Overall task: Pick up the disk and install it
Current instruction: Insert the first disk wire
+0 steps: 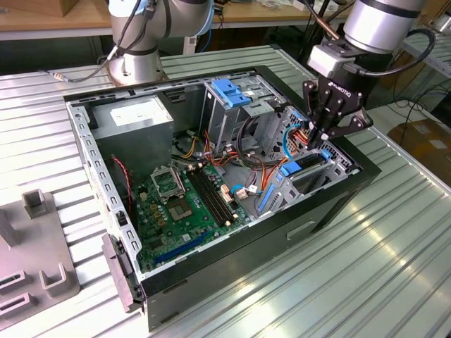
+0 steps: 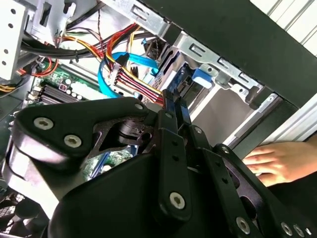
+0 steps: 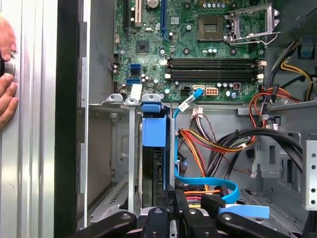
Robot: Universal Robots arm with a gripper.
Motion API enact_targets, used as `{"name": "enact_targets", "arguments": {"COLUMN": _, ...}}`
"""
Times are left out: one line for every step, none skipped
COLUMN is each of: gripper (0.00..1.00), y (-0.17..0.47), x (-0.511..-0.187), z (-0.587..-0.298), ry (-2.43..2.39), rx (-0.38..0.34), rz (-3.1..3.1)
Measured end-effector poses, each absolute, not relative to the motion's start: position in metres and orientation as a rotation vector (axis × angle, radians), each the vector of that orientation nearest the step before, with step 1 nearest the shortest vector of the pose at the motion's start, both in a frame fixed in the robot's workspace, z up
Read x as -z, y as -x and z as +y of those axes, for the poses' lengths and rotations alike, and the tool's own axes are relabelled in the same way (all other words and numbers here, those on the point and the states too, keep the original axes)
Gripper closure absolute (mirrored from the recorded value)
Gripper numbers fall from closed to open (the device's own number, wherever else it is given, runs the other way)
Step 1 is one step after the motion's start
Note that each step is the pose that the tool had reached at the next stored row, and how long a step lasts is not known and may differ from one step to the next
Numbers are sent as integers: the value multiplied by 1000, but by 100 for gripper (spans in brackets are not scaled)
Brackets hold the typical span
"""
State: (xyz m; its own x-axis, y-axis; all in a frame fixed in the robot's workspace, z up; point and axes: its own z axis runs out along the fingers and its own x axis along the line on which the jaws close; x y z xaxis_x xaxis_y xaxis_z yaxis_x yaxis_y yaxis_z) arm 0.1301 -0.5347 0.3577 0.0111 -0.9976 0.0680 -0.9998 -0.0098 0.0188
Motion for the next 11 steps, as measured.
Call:
{"name": "enact_targets", "arguments": {"gripper": 83, "y": -131, "x": -357, "z": -535, "ry": -2189, "rx": -54, "rz": -2167}}
{"name": "enact_targets", "arguments": {"gripper": 83, "y": -132, "x": -356, "z": -535, "ry": -2189, "rx": -54, "rz": -2167}}
{"name": "enact_targets", "arguments": {"gripper": 83, "y": -132, "x": -355, "z": -535, "ry": -2192, "rx": -54, "rz": -2164}}
{"name": "enact_targets", "arguments": {"gripper": 83, "y": -132, "x": -354, "z": -536, "ry": -2196, "rx": -55, "rz": -2160}}
{"name": "enact_targets", "arguments": {"gripper": 83, "y": -132, "x": -354, "z": -537, "ry": -2197, "rx": -55, "rz": -2159}}
{"name": "enact_targets", "arguments": {"gripper": 83, "y": -132, "x": -353, "z": -538, "ry": -2198, "rx": -54, "rz": -2160}}
{"name": "enact_targets", "arguments": {"gripper": 83, "y": -132, "x": -352, "z": -539, "ry": -2199, "rx": -53, "rz": -2161}}
{"name": "enact_targets", "arguments": {"gripper": 83, "y": -132, "x": -351, "z": -540, "ry": -2199, "rx": -53, "rz": -2161}}
{"name": "enact_targets", "arguments": {"gripper": 83, "y": -132, "x": -350, "z": -540, "ry": -2199, "rx": -53, "rz": -2161}}
{"name": "enact_targets", "arguments": {"gripper": 83, "y": -132, "x": -350, "z": -540, "ry": -2198, "rx": -54, "rz": -2162}}
{"name": "enact_targets", "arguments": {"gripper": 83, "y": -132, "x": -349, "z": -540, "ry": -2197, "rx": -54, "rz": -2162}}
